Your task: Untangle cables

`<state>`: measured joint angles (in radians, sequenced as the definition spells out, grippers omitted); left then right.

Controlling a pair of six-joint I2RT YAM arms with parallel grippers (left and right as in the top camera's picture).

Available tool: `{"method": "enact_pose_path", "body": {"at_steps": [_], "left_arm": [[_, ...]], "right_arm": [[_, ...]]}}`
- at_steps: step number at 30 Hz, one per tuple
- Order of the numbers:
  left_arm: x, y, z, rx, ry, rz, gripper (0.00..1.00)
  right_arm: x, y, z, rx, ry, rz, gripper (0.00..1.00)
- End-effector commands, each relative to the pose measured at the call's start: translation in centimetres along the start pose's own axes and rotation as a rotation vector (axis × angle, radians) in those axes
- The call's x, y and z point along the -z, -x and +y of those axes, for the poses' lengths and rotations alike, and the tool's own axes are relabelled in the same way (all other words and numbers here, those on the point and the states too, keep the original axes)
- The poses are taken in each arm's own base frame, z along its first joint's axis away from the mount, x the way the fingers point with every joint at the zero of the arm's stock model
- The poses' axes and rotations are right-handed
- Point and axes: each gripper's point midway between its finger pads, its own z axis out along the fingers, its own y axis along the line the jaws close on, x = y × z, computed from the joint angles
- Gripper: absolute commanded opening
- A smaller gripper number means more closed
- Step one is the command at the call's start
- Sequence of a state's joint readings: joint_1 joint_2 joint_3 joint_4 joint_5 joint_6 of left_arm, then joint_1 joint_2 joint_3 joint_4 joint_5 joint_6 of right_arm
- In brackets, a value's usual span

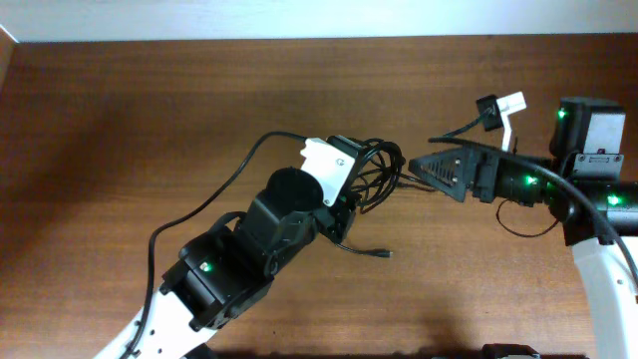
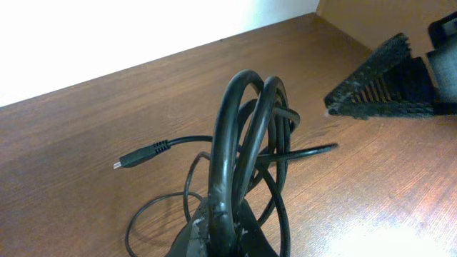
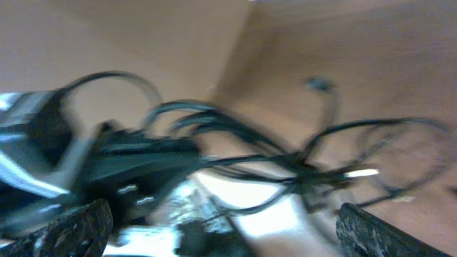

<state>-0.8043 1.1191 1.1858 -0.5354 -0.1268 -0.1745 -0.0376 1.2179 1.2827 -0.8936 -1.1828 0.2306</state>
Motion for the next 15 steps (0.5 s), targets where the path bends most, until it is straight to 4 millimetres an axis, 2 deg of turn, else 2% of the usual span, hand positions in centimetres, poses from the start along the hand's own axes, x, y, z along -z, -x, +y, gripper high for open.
{"method": "enact_pose_path", "body": {"at_steps": [1,3,5,7,8,11,12,15], "left_arm": [[-0.8,0.0,0.1,-0.043,0.012,0.009,0.00],[-1.3,0.1,-1.0,-0.057,-0.047,0.005,0.00],[-1.2,1.6,-2.4,-0.058,-0.122,-0.051,0.00],[-0.8,2.9,-4.2,-0.060,-0.227,-0.106,0.00],[-0.6,3.2,-4.8,-0.062,-0.258,-0.117,0.00],[-0.2,3.0,-6.2,-0.069,-0.344,-0.107,0.00],[-0.1,2.9,-6.3,-0.070,-0.348,-0.105,0.00],[0.1,2.8,-6.9,-0.097,-0.382,-0.105,0.00]], "right_arm": [[0.8,-0.9,4.6,-0.048,0.224,0.052,0.99],[0.7,-0.8,4.3,-0.126,0.206,0.056,0.99],[0.6,-0.6,3.5,-0.198,0.160,0.047,0.99],[0.5,-0.6,3.4,-0.198,0.151,0.044,0.99],[0.5,-0.5,3.1,-0.198,0.134,0.037,0.96],[0.4,-0.3,2.5,-0.198,0.099,0.025,0.64],[0.4,-0.3,2.4,-0.198,0.099,0.024,0.59],[0.4,-0.1,1.7,-0.198,0.058,0.009,0.58]]}}
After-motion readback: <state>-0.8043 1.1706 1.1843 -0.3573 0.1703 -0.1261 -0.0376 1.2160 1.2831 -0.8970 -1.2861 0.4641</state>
